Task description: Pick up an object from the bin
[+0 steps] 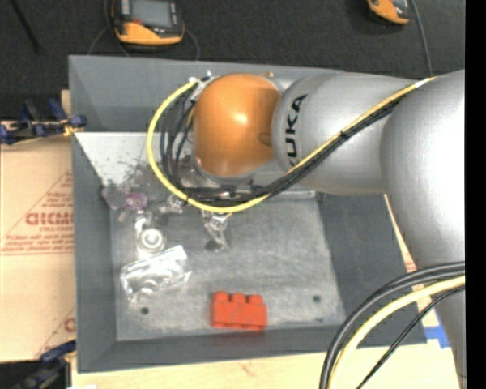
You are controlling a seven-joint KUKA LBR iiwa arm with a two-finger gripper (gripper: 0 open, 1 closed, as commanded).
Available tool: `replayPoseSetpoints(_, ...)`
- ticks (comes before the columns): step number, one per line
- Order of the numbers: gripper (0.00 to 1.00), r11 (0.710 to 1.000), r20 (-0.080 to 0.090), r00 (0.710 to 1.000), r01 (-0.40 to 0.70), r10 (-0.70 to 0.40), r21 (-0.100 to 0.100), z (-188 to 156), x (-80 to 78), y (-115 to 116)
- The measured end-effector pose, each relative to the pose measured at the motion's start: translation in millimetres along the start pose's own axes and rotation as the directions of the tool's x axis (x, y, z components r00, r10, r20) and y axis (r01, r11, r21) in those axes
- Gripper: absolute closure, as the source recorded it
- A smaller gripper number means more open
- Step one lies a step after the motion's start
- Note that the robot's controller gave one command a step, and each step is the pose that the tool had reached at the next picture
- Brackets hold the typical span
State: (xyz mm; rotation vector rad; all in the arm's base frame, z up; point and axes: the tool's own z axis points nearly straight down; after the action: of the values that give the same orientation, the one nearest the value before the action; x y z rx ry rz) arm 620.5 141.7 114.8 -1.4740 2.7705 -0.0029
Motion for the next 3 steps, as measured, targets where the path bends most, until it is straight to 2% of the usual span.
replayPoseSetpoints(1, 0.00, 0.994, 0.001, 0.994, 0.106, -0.106, -0.007, 36.3, 7.9, 70.9)
replayPoseSetpoints(2, 1.00, 0.995, 0.004, 0.995, 0.099, -0.099, -0.003, 33.6, 7.4, 67.2)
replayPoseSetpoints(3, 1.00, 0.994, 0.000, 0.994, 0.110, -0.110, 0.005, -1.3, 57.5, -28.9)
